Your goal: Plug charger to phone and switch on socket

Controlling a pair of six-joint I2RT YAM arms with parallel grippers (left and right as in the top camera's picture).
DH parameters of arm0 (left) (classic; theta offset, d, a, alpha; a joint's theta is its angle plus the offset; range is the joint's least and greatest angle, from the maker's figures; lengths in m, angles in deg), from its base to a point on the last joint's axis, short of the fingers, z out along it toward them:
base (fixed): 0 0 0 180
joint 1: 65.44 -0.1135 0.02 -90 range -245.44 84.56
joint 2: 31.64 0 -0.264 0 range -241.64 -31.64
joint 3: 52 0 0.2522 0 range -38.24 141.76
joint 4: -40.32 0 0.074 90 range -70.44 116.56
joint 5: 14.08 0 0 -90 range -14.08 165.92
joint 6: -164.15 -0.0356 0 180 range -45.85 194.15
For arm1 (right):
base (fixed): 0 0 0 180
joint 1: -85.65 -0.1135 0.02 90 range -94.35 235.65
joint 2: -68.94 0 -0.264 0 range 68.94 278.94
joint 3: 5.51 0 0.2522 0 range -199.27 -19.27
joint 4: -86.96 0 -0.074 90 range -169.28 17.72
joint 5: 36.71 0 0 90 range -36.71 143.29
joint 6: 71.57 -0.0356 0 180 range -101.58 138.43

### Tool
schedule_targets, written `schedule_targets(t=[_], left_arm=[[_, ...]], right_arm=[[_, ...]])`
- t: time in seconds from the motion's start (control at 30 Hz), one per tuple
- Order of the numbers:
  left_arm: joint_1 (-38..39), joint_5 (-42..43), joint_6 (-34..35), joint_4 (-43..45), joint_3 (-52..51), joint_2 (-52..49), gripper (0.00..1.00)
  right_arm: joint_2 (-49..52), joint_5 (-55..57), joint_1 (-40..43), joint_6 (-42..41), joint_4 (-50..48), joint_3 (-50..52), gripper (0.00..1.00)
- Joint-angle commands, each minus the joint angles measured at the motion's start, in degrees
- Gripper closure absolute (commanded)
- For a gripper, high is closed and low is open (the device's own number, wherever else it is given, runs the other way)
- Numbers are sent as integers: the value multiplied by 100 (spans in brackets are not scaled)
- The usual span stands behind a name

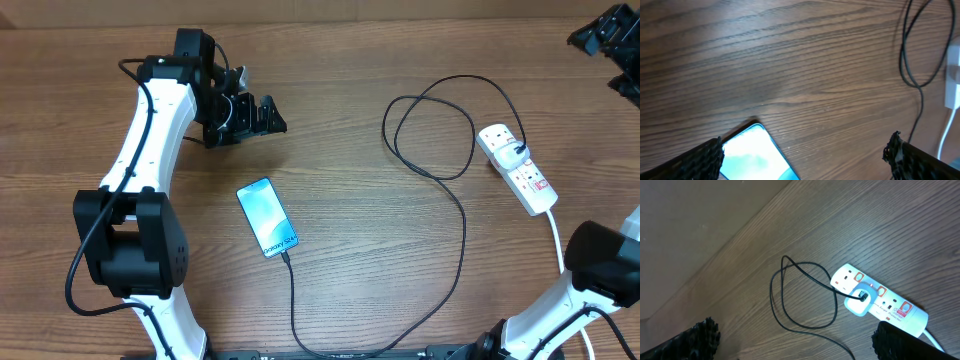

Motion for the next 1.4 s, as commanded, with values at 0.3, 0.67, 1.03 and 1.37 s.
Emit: schedule_targets(t=[0.3, 0.67, 1.03, 1.37], left_arm=[[586, -1875, -127, 1377, -400, 1808, 0], [787, -2406, -127, 3705, -3683, 5145, 0], [769, -2402, -81, 6813, -7311, 8277, 0], [173, -2345, 142, 8024, -9182, 10155, 1]], right_arm=[[-122, -28, 7, 31, -4, -136, 0], [-122, -28, 7, 31, -4, -136, 0], [-122, -28, 7, 31, -4, -136, 0], [-122, -28, 7, 31, -4, -136, 0]])
